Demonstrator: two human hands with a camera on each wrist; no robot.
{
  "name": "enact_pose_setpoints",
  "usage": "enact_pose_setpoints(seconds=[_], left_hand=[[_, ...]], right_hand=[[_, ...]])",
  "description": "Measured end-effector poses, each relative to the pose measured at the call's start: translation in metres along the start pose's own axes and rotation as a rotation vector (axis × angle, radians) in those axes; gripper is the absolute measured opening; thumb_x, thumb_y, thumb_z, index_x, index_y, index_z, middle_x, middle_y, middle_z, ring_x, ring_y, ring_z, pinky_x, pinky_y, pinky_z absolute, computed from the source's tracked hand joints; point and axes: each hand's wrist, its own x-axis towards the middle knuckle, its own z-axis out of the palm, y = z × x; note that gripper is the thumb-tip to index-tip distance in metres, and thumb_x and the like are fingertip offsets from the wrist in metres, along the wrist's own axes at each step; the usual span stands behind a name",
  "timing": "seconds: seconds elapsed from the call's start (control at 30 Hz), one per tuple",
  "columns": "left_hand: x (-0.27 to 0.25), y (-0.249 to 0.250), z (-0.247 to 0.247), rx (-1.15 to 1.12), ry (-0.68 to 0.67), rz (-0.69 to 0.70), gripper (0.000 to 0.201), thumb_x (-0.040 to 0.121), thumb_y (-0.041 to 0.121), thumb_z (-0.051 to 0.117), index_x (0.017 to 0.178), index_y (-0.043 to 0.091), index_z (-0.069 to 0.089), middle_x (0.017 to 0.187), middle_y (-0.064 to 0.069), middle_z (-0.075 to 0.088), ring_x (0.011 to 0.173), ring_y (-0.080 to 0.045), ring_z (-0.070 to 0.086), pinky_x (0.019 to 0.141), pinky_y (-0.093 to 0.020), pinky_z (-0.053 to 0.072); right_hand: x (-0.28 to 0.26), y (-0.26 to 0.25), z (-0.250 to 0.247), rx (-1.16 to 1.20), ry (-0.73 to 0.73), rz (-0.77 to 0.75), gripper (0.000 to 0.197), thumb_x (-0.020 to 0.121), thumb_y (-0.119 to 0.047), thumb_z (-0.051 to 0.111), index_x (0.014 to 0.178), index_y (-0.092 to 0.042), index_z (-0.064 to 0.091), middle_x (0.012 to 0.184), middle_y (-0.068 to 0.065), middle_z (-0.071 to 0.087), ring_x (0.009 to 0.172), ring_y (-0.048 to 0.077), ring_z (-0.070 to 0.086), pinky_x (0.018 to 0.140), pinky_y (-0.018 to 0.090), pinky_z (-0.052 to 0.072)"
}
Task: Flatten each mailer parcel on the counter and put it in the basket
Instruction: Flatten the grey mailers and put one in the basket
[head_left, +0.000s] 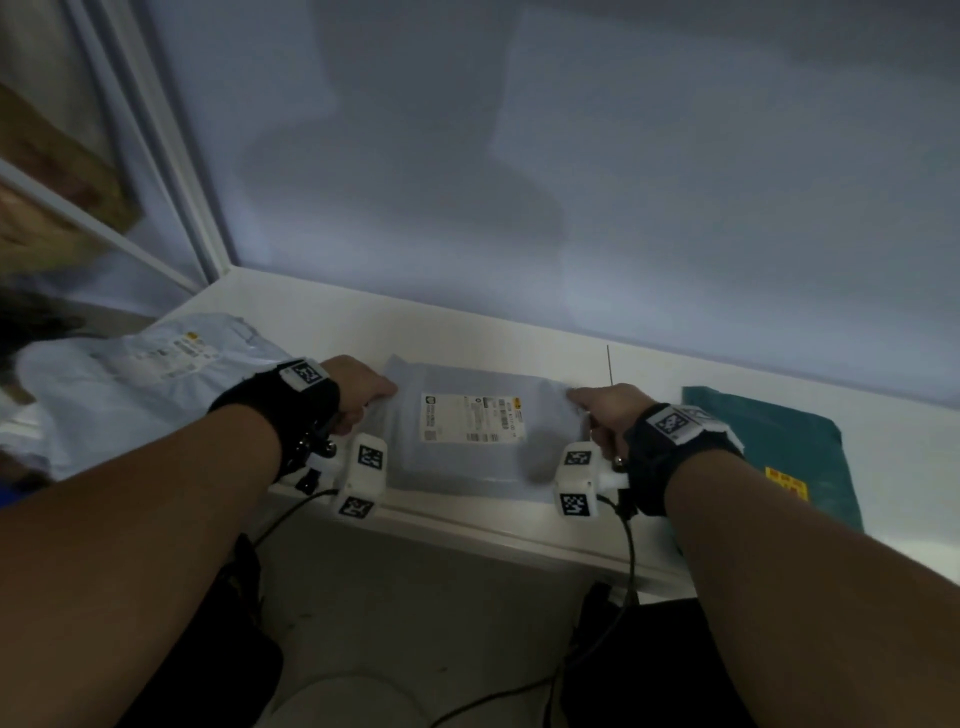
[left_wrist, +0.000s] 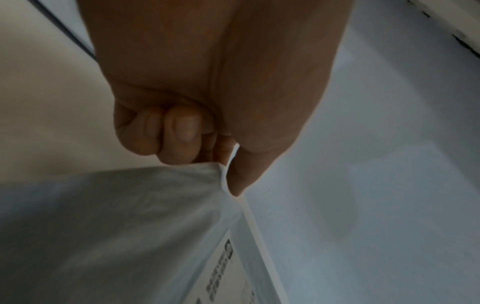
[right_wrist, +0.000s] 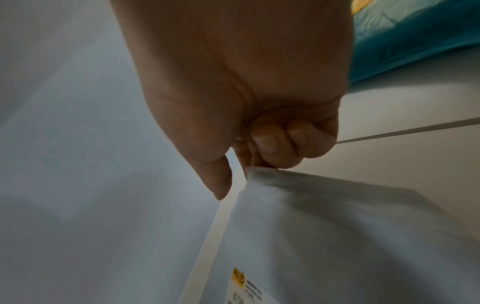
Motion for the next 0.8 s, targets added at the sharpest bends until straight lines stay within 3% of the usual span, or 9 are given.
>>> enact_pose_setpoints(seconds=[0.1, 0.2, 0.27, 0.3, 0.37, 0.57, 0.7, 0.73, 0.8], left_hand=[[-0.001, 0.002, 0.003, 0.041, -0.012, -0.025, 0.032, 0.094, 0.025, 0.058, 0.068, 0.007, 0.051, 0.041, -0.007, 0.038, 0.030, -0.016, 0.032, 0.038, -0.017, 0.027], [0.001, 0.000, 0.007, 0.047, -0.018, -0.049, 0.032, 0.091, 0.021, 0.059, 0.063, 0.011, 0.046, 0.049, -0.008, 0.041, 0.038, -0.018, 0.037, 0.043, -0.021, 0.033], [0.003, -0.002, 0.008, 0.068, -0.024, -0.055, 0.023, 0.090, 0.017, 0.060, 0.070, 0.011, 0.050, 0.063, -0.009, 0.049, 0.050, -0.021, 0.045, 0.050, -0.025, 0.040], [0.002, -0.002, 0.007, 0.089, -0.017, -0.044, 0.020, 0.090, 0.016, 0.058, 0.072, 0.011, 0.051, 0.064, -0.009, 0.050, 0.050, -0.021, 0.047, 0.049, -0.025, 0.041], [0.001, -0.003, 0.007, 0.150, -0.025, -0.021, 0.018, 0.090, 0.016, 0.056, 0.074, 0.007, 0.056, 0.054, -0.010, 0.053, 0.042, -0.021, 0.047, 0.044, -0.022, 0.039], [0.006, -0.005, 0.009, -0.033, 0.005, -0.044, 0.037, 0.089, 0.035, 0.064, 0.082, 0.000, 0.059, 0.059, -0.017, 0.050, 0.054, -0.025, 0.046, 0.063, -0.035, 0.039], [0.011, -0.003, 0.012, 0.297, 0.017, 0.011, 0.040, 0.094, 0.044, 0.054, 0.091, 0.007, 0.066, 0.082, -0.012, 0.066, 0.068, -0.025, 0.060, 0.061, -0.026, 0.043], [0.009, -0.002, 0.012, 0.384, 0.008, 0.026, 0.039, 0.096, 0.042, 0.050, 0.095, 0.006, 0.068, 0.091, -0.013, 0.068, 0.075, -0.026, 0.062, 0.064, -0.026, 0.044], [0.009, 0.002, 0.013, 0.463, -0.011, 0.032, 0.037, 0.098, 0.033, 0.049, 0.099, 0.001, 0.068, 0.096, -0.019, 0.068, 0.075, -0.030, 0.063, 0.058, -0.024, 0.044]], right_hand=[[-0.006, 0.000, -0.002, 0.026, -0.070, 0.001, 0.032, 0.100, -0.024, 0.056, 0.073, -0.006, 0.053, 0.042, 0.003, 0.046, 0.023, 0.010, 0.036, 0.030, 0.011, 0.026], [-0.005, 0.006, -0.005, -0.013, -0.103, 0.054, 0.030, 0.097, -0.020, 0.059, 0.070, -0.008, 0.057, 0.046, 0.004, 0.051, 0.031, 0.013, 0.042, 0.035, 0.015, 0.033], [-0.008, 0.005, -0.004, -0.033, -0.120, 0.048, 0.022, 0.090, -0.017, 0.064, 0.075, -0.001, 0.066, 0.064, 0.011, 0.064, 0.053, 0.025, 0.059, 0.052, 0.032, 0.052], [-0.005, 0.006, -0.003, -0.040, -0.127, 0.036, 0.020, 0.087, -0.016, 0.066, 0.083, 0.002, 0.070, 0.077, 0.015, 0.071, 0.070, 0.033, 0.067, 0.070, 0.044, 0.058], [0.004, 0.009, -0.003, -0.041, -0.140, 0.022, 0.019, 0.084, -0.018, 0.068, 0.089, 0.001, 0.072, 0.098, 0.022, 0.073, 0.096, 0.041, 0.069, 0.088, 0.053, 0.053], [-0.001, 0.008, 0.006, 0.046, -0.095, 0.071, 0.030, 0.092, -0.034, 0.059, 0.101, -0.006, 0.067, 0.094, 0.014, 0.065, 0.078, 0.027, 0.056, 0.063, 0.031, 0.043], [0.009, 0.012, 0.007, -0.002, -0.107, 0.076, 0.037, 0.087, -0.031, 0.067, 0.106, 0.000, 0.069, 0.104, 0.021, 0.072, 0.087, 0.033, 0.066, 0.083, 0.047, 0.055], [0.007, 0.010, 0.008, -0.033, -0.091, 0.065, 0.032, 0.086, -0.027, 0.070, 0.100, 0.002, 0.069, 0.099, 0.022, 0.072, 0.084, 0.034, 0.067, 0.083, 0.047, 0.057], [0.001, 0.007, 0.008, -0.088, -0.052, 0.043, 0.021, 0.089, -0.020, 0.070, 0.084, 0.000, 0.065, 0.082, 0.017, 0.068, 0.066, 0.029, 0.061, 0.062, 0.035, 0.053]])
